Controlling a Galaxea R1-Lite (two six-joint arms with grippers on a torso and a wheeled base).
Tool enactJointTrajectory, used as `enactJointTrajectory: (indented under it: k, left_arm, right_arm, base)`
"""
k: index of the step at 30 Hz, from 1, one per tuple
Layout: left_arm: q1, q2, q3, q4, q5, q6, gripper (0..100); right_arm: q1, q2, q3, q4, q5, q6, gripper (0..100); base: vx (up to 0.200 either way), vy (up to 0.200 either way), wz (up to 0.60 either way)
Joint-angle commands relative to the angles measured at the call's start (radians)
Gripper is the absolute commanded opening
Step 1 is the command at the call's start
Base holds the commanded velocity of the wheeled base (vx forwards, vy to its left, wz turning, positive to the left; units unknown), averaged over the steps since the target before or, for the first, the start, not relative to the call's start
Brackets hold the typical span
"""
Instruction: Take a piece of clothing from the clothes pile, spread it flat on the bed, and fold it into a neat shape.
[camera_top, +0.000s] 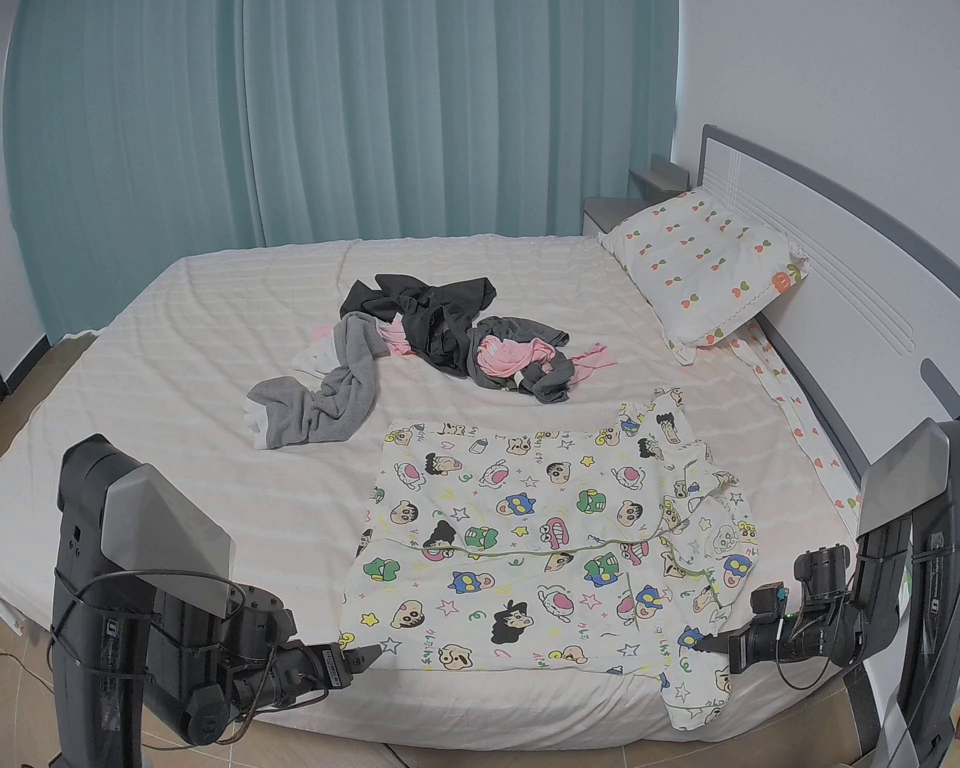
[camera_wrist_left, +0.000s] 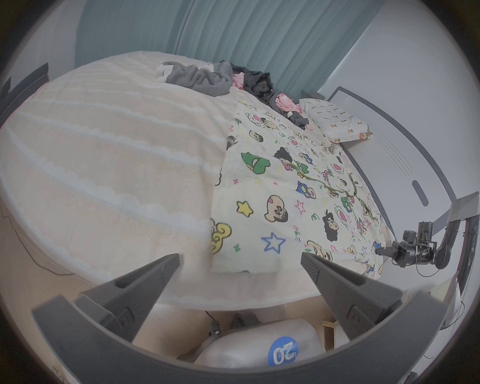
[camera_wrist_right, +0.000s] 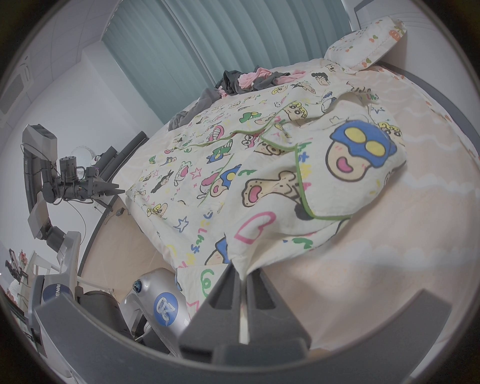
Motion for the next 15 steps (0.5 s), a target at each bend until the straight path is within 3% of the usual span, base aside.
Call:
enactJointTrajectory:
  k: [1,15]
  left_arm:
    - [-0.021,0.023,-0.042,-0.018,0.001,0.000,100]
    - [-0.013,0.100,-0.123,-0.018,0.016,0.061,100]
  right_arm:
    - [0.001,0.014,0.003,-0.001,0.000,-0.001,0]
    - [0.001,0.014,0.001,-0.003,0.000,-0.001,0]
  base:
    - [0.000,0.000,0.00]
    - [0.000,0.000,0.00]
